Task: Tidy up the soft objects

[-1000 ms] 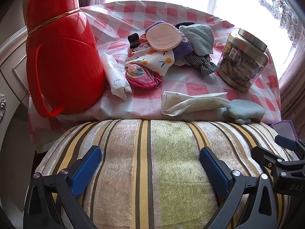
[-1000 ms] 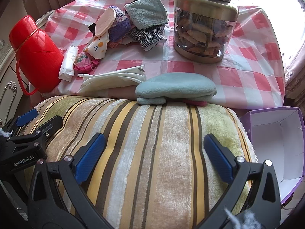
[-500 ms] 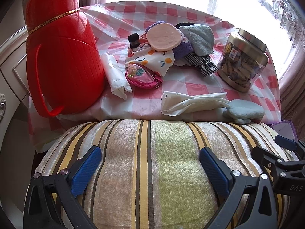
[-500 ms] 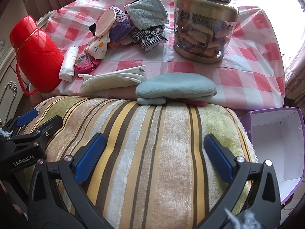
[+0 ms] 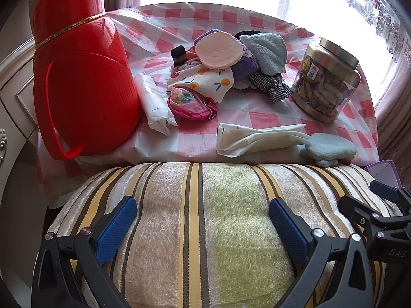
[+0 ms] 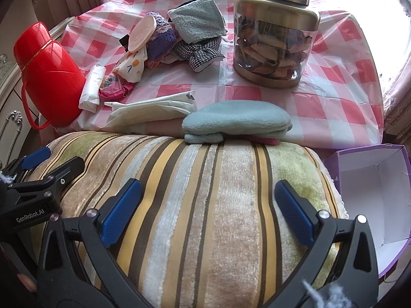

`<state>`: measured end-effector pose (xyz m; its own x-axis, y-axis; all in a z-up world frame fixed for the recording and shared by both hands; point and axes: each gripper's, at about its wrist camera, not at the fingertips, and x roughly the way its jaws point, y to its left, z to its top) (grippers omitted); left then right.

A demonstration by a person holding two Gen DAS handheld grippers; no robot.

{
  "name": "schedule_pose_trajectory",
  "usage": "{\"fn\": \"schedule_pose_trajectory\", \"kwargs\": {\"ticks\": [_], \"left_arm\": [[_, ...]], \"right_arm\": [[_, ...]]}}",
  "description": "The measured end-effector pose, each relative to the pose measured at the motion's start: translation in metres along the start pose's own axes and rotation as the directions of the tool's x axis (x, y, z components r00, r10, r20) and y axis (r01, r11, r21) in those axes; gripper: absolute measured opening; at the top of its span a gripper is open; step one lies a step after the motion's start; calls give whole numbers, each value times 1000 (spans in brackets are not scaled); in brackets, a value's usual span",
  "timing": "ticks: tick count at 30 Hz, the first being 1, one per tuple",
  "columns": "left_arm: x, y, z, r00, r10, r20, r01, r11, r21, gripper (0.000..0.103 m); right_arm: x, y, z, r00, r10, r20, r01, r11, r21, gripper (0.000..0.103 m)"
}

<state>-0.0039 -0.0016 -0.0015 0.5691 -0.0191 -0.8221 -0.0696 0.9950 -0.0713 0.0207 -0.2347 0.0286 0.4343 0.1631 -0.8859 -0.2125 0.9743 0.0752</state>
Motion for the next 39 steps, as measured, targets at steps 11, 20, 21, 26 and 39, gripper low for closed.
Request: {"fn": "schedule_pose_trajectory", "kwargs": {"ticks": [11,20,21,26,39], "left_arm": [[4,-2,4,1000,2,-18,-2,1000,18,103],[3,-4,7,998,-6,-63,8,999,34,103],[3,-4,7,998,-4,-64,6,999,32,103],[2,-5,6,997,12,-71,-11,1000,7,103],[1,-5,7,995,23,-96,-23,1000,-3,103]], "right_arm": [[4,0,5,1000,-10,-29,10,1000,-3,103],[5,-1,6,999,2,-46,-2,1000,0,103],[5,-1,6,999,4,-47,-4,1000,2,103],[5,-1,6,999,3,-49,-3,1000,-3,103],[5,0,6,999,2,-51,-2,1000,-9,103]]}}
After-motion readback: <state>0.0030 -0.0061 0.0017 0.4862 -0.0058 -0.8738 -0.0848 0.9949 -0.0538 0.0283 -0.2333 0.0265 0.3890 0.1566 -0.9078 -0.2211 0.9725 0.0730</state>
